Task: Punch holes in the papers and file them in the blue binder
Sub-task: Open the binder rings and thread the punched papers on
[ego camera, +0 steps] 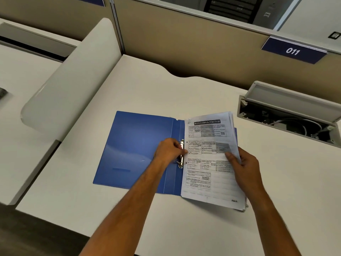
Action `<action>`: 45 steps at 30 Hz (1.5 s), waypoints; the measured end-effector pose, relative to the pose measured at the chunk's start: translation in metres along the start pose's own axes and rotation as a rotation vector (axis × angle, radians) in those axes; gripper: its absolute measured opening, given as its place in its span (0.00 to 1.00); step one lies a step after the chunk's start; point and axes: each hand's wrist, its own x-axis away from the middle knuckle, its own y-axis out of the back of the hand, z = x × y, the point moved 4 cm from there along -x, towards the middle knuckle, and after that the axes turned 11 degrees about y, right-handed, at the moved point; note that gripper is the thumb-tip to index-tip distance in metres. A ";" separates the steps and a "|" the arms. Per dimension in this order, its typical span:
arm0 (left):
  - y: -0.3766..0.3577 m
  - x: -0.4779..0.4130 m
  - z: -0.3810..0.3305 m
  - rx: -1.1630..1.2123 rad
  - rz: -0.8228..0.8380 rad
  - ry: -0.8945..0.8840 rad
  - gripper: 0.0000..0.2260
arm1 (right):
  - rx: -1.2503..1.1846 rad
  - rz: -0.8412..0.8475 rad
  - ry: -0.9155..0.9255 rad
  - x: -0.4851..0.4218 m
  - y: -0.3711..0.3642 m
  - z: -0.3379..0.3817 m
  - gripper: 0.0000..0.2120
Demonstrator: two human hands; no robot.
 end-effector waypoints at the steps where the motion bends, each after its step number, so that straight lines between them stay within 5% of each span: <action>1: 0.000 -0.001 0.000 0.009 -0.023 0.006 0.11 | -0.004 0.001 0.004 -0.001 -0.001 -0.001 0.10; 15: -0.016 0.004 0.002 0.624 0.188 0.218 0.11 | -0.061 0.047 -0.016 -0.011 -0.003 -0.002 0.06; 21: -0.016 0.002 0.005 0.656 0.219 0.271 0.04 | -0.093 0.038 -0.066 -0.015 -0.003 -0.010 0.06; 45: -0.023 -0.020 0.017 0.727 0.297 0.356 0.06 | -0.112 0.054 -0.039 -0.020 -0.015 0.013 0.05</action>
